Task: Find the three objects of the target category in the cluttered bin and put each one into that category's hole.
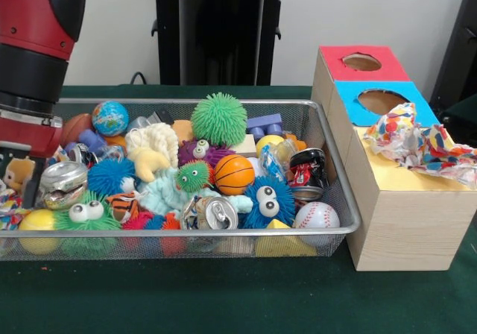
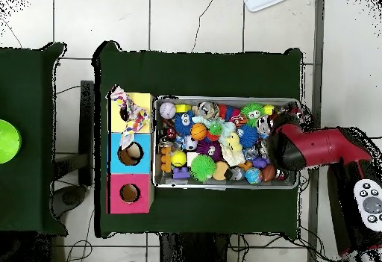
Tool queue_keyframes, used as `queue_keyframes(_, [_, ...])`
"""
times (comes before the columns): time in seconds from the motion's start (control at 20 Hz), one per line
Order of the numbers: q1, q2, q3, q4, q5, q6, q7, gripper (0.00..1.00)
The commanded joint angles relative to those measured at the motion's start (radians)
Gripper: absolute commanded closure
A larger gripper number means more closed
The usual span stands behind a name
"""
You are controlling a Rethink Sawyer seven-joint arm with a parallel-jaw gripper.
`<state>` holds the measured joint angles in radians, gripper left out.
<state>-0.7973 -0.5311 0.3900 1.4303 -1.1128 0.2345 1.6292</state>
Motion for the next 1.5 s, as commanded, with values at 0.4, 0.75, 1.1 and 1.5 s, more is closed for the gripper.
queue_keyframes(0.4, [0.051,0.104,-0.095,-0.074,-0.1,-0.071,0.048,0.0])
queue_keyframes(0.75, [0.192,0.182,-0.294,-0.148,-0.074,-0.186,0.215,0.0])
queue_keyframes(1.1, [0.276,0.253,-0.438,-0.188,0.044,-0.277,0.235,0.0])
queue_keyframes(1.5, [0.322,0.306,-0.532,-0.217,0.148,-0.327,0.19,1.0])
